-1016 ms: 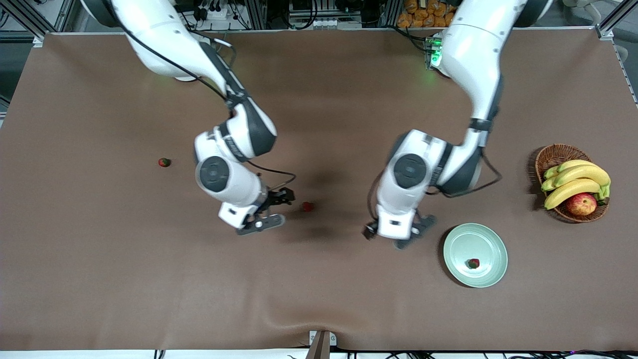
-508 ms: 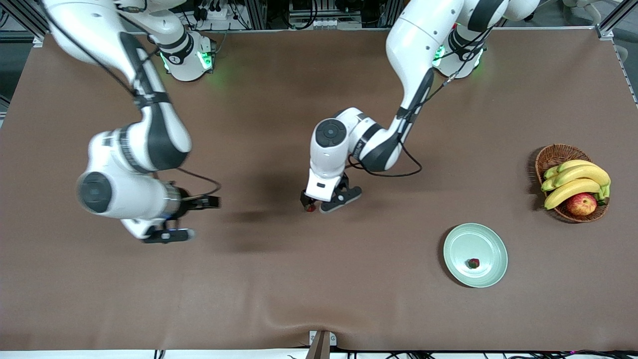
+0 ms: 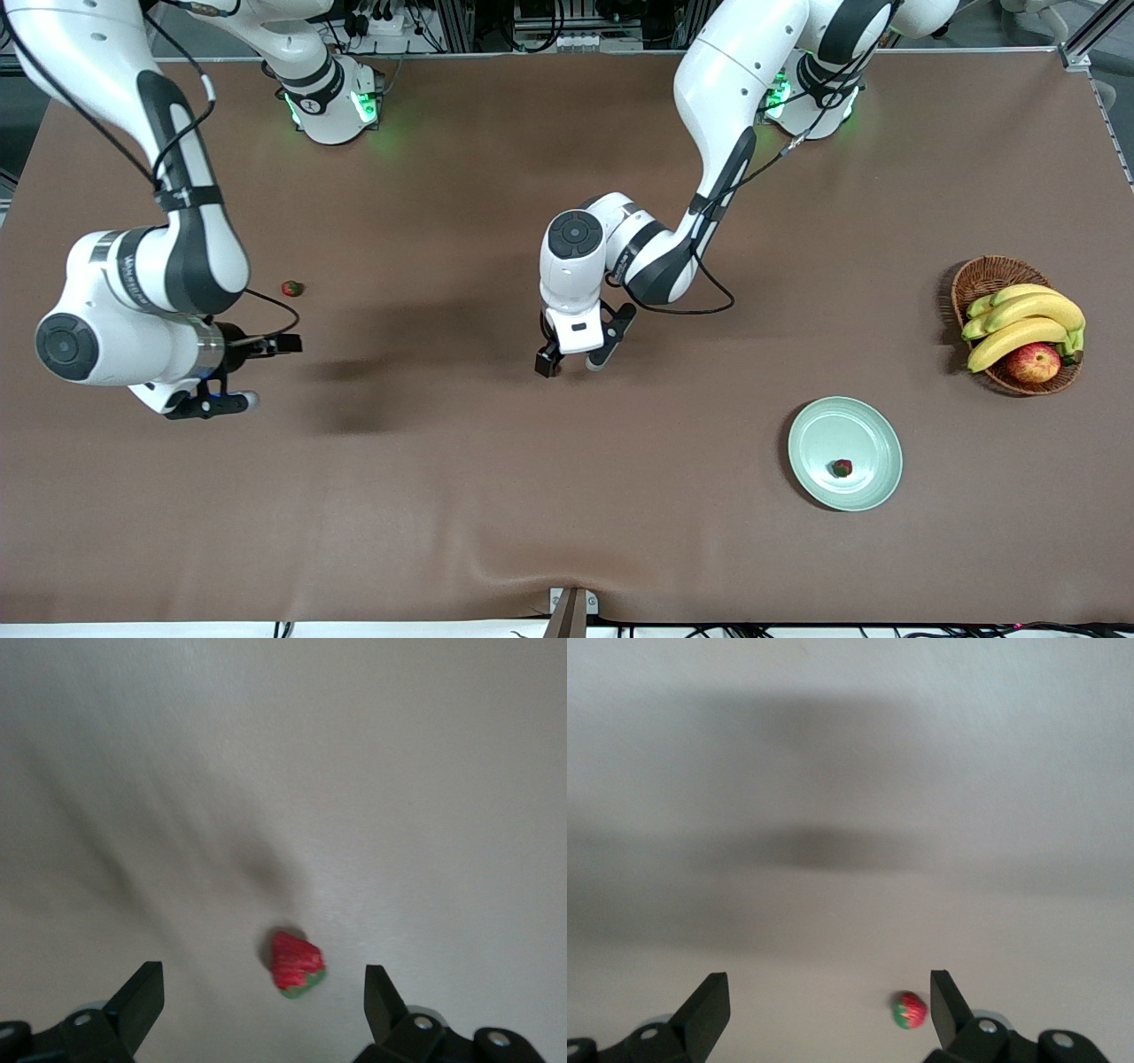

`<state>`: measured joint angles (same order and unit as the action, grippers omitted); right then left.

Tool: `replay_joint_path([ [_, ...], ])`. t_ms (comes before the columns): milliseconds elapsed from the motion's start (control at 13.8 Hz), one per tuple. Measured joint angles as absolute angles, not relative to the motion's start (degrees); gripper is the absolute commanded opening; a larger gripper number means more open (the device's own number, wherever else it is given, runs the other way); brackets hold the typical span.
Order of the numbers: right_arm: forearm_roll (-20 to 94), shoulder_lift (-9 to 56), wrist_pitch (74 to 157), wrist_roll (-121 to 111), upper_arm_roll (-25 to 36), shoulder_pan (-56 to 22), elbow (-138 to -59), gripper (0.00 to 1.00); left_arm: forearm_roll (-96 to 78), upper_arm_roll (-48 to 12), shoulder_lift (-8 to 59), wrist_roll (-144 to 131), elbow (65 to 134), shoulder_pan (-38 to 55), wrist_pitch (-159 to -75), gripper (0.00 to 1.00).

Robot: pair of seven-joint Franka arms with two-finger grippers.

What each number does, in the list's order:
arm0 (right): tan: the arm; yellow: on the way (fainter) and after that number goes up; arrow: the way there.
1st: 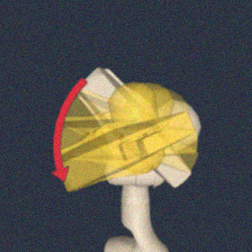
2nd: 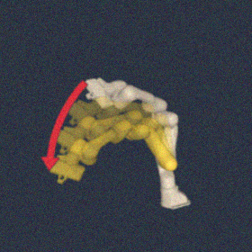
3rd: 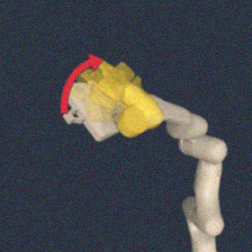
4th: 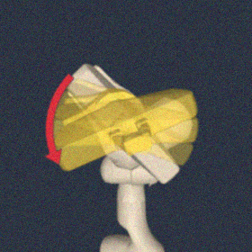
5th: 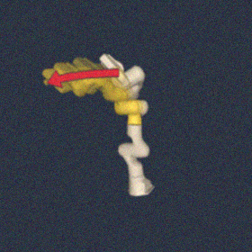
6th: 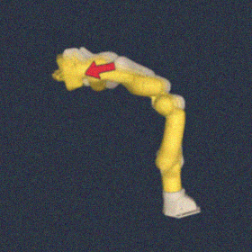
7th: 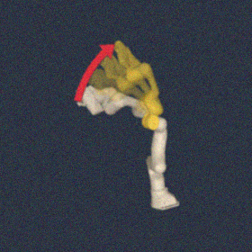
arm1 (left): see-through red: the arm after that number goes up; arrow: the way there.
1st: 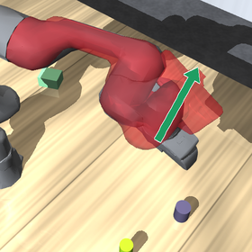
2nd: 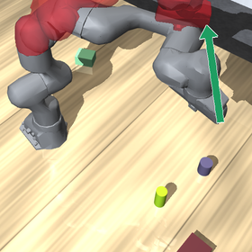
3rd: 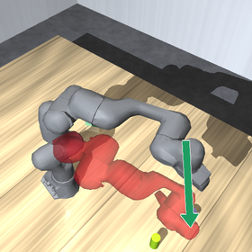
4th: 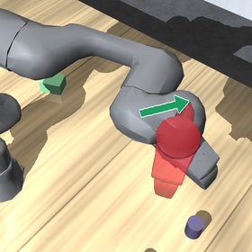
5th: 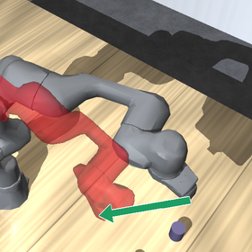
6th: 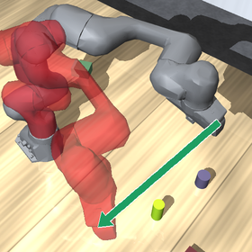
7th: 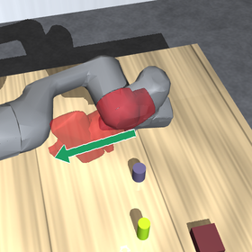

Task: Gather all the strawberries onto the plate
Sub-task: 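Grasp the second strawberry with the left gripper while the right reaches the third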

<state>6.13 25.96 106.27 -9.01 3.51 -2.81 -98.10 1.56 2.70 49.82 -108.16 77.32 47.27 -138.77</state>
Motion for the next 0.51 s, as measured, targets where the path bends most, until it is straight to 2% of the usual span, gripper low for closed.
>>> replay_joint_path([
  [508,1.07,25.96,112.61,-12.95,5.51,-1.15,-109.97,1.00,1.56,2.67,54.36,-117.29,75.10,47.94,-144.33,1.00],
])
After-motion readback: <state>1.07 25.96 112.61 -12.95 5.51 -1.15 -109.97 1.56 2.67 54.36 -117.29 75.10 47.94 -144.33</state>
